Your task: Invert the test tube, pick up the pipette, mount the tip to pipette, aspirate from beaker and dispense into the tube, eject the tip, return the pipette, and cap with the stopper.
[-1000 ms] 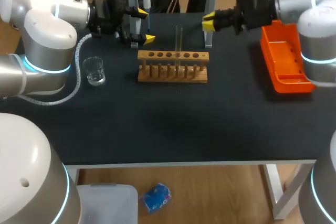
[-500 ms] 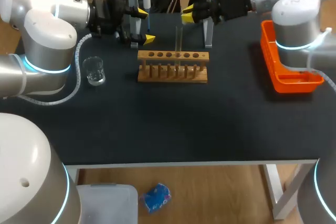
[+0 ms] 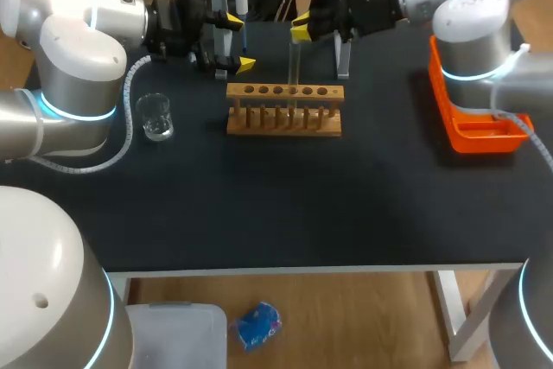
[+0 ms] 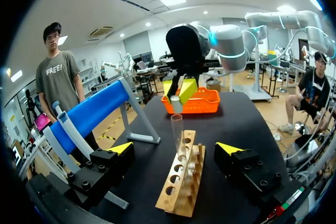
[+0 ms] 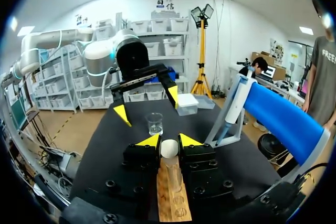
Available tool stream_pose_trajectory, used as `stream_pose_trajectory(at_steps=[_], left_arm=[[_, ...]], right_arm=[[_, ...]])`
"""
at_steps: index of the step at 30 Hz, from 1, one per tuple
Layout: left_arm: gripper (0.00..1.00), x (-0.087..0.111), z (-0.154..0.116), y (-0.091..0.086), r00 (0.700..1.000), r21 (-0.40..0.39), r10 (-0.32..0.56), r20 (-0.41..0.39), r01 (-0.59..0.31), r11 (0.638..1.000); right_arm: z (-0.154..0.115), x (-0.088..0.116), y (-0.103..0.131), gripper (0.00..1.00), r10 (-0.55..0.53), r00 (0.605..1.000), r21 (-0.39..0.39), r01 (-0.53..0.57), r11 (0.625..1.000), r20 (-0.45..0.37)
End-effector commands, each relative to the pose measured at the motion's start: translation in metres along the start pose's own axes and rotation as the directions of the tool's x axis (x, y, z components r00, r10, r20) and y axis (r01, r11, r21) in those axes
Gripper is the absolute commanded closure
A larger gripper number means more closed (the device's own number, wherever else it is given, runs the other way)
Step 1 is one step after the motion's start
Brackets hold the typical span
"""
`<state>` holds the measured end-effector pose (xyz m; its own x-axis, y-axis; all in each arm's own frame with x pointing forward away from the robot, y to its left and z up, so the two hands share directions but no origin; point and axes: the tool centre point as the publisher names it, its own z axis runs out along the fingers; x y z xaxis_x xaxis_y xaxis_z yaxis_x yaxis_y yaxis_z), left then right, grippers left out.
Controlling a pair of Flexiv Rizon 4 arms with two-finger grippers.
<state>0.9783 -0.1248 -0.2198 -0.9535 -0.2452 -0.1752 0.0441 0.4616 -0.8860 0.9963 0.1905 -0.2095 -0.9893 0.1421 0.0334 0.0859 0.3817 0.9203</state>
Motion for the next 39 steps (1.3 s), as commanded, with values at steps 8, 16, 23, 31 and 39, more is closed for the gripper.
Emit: stream_pose_trajectory(at_steps=[8,16,23,31,39], left_arm=[[0.00,-0.001,0.000,0.000,1.000,-0.003,-0.001,-0.003,0.001,1.000],[0.00,-0.001,0.000,0.000,1.000,-0.003,-0.001,-0.003,0.001,1.000],[0.00,-0.001,0.000,0.000,1.000,-0.003,-0.001,-0.003,0.001,1.000],[0.00,-0.001,0.000,0.000,1.000,-0.003,-0.001,-0.003,0.001,1.000],[0.00,-0.001,0.000,0.000,1.000,-0.003,-0.001,-0.003,0.001,1.000]], right_arm=[[0.007,-0.008,-0.009,1.00,0.013,1.000,0.005,-0.013,1.000,0.010],[0.008,-0.008,-0.013,1.00,0.020,1.000,0.015,-0.020,1.000,0.010],[0.005,-0.009,-0.012,1.00,0.027,1.000,-0.001,-0.027,1.000,0.016],[0.007,-0.009,-0.019,1.00,0.043,0.999,-0.005,-0.043,0.999,0.015],[0.009,-0.009,-0.025,1.00,0.048,0.999,0.004,-0.048,0.999,0.015]])
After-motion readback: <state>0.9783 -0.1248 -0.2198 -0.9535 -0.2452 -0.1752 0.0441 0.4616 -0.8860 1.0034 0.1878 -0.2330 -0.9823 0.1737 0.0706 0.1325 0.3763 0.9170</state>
